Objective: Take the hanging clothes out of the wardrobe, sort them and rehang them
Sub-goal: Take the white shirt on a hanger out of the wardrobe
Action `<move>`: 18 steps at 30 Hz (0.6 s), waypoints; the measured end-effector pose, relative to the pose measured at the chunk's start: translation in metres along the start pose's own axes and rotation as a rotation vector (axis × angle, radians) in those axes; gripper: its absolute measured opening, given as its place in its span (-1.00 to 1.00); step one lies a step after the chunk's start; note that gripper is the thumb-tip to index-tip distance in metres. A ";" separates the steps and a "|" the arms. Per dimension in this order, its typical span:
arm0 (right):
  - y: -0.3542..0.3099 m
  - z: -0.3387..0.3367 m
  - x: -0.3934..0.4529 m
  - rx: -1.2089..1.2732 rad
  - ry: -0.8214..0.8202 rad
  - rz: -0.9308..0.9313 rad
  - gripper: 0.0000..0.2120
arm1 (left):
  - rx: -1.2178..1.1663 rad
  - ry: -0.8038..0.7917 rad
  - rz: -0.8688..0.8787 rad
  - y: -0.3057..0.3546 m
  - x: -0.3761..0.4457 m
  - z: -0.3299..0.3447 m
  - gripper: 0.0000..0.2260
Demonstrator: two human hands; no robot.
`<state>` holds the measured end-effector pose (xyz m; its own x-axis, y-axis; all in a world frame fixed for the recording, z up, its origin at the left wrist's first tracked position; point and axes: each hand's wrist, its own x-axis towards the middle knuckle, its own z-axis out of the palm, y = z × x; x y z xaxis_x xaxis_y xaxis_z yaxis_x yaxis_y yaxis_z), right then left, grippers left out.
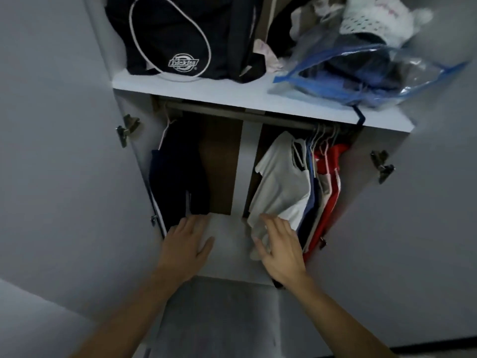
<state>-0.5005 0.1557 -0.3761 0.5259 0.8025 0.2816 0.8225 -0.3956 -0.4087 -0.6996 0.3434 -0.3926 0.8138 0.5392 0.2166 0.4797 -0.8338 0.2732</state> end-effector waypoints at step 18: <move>0.123 -0.017 0.087 -0.065 0.177 0.349 -0.49 | -0.027 -0.106 0.340 0.084 0.225 0.066 -0.44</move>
<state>-0.3496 0.1695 -0.3867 0.8011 0.5276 0.2826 0.5963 -0.6632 -0.4523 -0.4546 0.3863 -0.3828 0.9558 0.2146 0.2012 0.1677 -0.9594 0.2268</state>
